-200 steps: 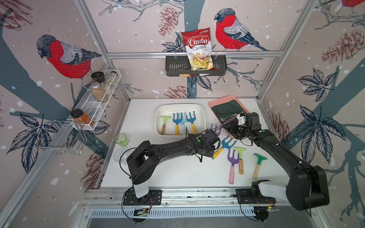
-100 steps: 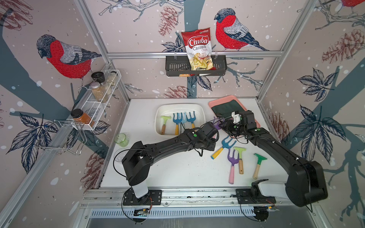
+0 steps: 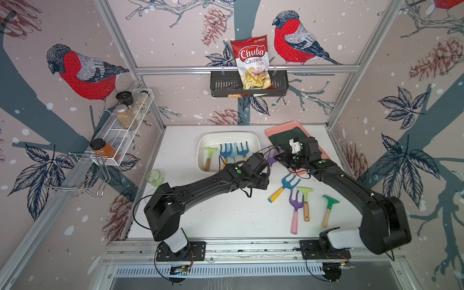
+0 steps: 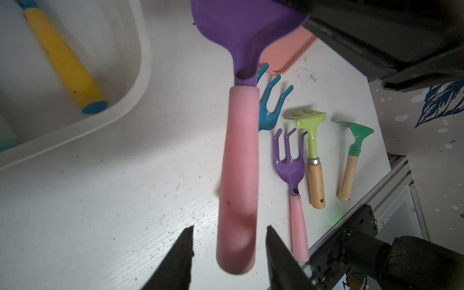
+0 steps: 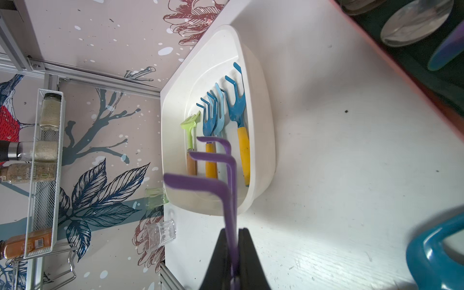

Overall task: Put the rake into the storage box
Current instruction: Pick up the rake at the center of the board, then place the rake in the storage box.

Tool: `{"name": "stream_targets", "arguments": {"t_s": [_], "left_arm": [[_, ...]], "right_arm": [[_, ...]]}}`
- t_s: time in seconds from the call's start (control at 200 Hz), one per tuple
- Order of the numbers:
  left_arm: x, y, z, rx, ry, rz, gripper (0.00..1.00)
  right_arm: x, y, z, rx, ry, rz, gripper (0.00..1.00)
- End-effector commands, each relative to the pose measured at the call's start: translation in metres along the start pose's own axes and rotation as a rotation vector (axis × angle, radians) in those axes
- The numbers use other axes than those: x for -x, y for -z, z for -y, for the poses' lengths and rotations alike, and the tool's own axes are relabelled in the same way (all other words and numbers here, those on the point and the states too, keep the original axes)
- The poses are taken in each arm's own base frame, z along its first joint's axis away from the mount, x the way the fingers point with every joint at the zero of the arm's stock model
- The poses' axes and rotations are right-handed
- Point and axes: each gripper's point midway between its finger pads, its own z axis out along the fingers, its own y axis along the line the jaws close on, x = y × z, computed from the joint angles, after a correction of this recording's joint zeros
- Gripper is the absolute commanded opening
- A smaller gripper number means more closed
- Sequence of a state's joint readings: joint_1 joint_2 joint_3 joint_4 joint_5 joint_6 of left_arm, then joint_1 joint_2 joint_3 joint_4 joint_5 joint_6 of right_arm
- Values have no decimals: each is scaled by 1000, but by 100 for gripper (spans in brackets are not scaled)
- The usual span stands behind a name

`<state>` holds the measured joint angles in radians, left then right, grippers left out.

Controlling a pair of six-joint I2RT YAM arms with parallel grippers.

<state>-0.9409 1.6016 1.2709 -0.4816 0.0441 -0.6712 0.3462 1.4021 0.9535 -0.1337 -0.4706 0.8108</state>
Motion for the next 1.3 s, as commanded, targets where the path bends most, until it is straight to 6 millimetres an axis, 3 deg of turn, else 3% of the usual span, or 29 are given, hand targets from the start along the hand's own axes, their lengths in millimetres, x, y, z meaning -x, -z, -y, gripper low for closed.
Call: {"name": "stream_targets", "arguments": {"t_s": [0.0,0.125,0.275,0.395,0.51,0.67,0.81,0.96,1.296], "left_arm": [[12,16,-20,25,25,57,59],[20,49,-68,77,112,124,63],[20,93,-133,154,236,221,66],[2,113,-181,206,321,227,68],[-8,126,-207,224,366,230,68],[-13,128,-222,243,377,217,69],[-18,123,-227,250,377,201,69],[-24,118,-232,243,378,190,69],[-28,111,-244,234,397,173,69]], "right_arm": [[9,-6,-14,22,25,16,1],[15,-24,-38,47,48,-3,1],[16,-59,-74,83,80,-53,0],[11,-97,-100,116,93,-104,1],[2,-138,-120,152,92,-166,0],[-8,-189,-142,201,82,-230,0],[-10,-221,-154,224,81,-257,0],[-15,-251,-152,249,51,-282,0],[-23,-296,-137,280,1,-316,0]]}}
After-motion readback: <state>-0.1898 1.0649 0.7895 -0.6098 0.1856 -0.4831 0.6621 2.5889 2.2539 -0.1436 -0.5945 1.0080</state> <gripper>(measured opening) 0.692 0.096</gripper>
